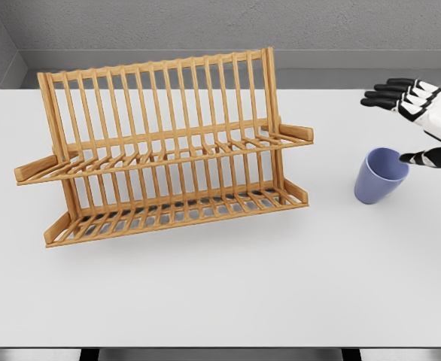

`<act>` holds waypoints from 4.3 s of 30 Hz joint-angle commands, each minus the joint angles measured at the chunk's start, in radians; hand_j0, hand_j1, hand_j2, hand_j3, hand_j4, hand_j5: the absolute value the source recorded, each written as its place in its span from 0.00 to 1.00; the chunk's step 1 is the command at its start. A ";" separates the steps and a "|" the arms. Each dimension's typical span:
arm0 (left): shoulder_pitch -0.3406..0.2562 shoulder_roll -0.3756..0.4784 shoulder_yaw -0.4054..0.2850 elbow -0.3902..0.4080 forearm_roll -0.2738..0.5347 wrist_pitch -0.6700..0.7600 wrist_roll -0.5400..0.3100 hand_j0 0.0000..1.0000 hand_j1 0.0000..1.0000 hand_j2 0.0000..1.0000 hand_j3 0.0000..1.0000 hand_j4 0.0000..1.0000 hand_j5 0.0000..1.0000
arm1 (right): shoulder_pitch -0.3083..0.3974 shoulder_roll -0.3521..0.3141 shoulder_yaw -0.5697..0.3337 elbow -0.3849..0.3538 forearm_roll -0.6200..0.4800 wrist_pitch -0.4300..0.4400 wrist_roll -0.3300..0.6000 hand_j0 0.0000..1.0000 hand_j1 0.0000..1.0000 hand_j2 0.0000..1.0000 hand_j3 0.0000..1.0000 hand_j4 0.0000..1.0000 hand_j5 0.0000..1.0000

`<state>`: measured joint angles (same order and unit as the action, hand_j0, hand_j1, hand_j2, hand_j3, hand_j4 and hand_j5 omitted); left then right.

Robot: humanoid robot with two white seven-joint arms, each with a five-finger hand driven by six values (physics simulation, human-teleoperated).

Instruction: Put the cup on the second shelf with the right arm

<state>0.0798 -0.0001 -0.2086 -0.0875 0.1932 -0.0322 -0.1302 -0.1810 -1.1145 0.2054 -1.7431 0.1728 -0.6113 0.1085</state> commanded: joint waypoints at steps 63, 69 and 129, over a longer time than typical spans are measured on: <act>0.000 0.000 0.000 0.000 0.000 0.000 0.000 1.00 1.00 1.00 1.00 1.00 1.00 | -0.368 0.147 0.328 0.366 0.051 0.000 0.502 1.00 1.00 1.00 1.00 1.00 1.00; 0.000 0.000 0.000 0.000 0.000 0.000 0.000 1.00 1.00 1.00 1.00 1.00 1.00 | -0.368 0.150 0.328 0.381 0.051 0.000 0.502 0.85 0.85 0.85 0.85 0.85 0.85; 0.000 0.000 0.000 0.000 0.000 0.000 0.000 1.00 1.00 1.00 1.00 1.00 1.00 | -0.578 0.257 0.204 0.362 0.042 0.000 0.502 0.60 0.60 0.60 0.60 0.60 0.60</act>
<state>0.0798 -0.0001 -0.2086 -0.0875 0.1932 -0.0321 -0.1302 -0.7639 -0.8657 0.4101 -1.3804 0.2209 -0.6142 0.6117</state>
